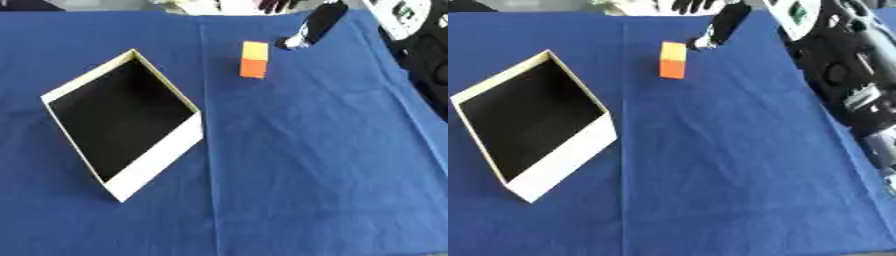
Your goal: Pick up objects on the table and place them in the box.
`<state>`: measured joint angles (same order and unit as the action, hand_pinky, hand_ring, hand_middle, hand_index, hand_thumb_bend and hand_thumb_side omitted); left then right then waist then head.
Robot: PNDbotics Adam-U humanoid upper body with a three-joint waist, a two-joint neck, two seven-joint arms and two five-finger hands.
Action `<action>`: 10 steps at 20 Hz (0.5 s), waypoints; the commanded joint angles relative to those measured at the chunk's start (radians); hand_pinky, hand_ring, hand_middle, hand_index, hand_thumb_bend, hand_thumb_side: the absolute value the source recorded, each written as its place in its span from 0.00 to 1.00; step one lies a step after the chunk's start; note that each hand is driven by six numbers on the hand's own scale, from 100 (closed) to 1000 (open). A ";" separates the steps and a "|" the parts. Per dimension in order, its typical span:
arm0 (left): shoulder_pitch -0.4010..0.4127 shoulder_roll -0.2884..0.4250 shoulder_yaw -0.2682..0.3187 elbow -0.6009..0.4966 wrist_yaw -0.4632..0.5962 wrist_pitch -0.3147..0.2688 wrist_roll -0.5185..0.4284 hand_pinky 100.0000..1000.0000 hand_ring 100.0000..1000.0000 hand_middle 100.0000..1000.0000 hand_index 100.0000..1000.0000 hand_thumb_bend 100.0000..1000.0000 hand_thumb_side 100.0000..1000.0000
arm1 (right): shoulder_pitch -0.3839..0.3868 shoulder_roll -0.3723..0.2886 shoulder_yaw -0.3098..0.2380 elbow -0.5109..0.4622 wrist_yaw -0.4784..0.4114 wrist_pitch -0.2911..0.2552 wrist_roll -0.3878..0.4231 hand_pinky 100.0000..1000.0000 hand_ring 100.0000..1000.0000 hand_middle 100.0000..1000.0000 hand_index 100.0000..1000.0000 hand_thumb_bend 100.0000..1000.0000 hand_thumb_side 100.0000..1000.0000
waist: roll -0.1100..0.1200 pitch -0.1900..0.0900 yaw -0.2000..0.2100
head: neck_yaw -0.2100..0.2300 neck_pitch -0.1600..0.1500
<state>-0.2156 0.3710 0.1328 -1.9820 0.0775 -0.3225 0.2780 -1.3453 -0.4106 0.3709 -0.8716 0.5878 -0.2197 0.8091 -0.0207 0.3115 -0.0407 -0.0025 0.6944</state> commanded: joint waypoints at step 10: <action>-0.013 0.016 0.001 -0.018 0.008 0.000 -0.010 0.40 0.43 0.48 0.65 0.00 0.62 | -0.019 0.011 0.000 0.004 0.119 0.069 -0.030 0.96 1.00 0.92 1.00 0.24 0.20 | -0.005 -0.012 0.008 | -0.008 0.012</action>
<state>-0.2177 0.3709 0.1326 -1.9820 0.0793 -0.3216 0.2704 -1.3452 -0.3888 0.3824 -0.8660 0.6790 -0.1539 0.7911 -0.0291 0.3178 -0.0336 -0.0065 0.7019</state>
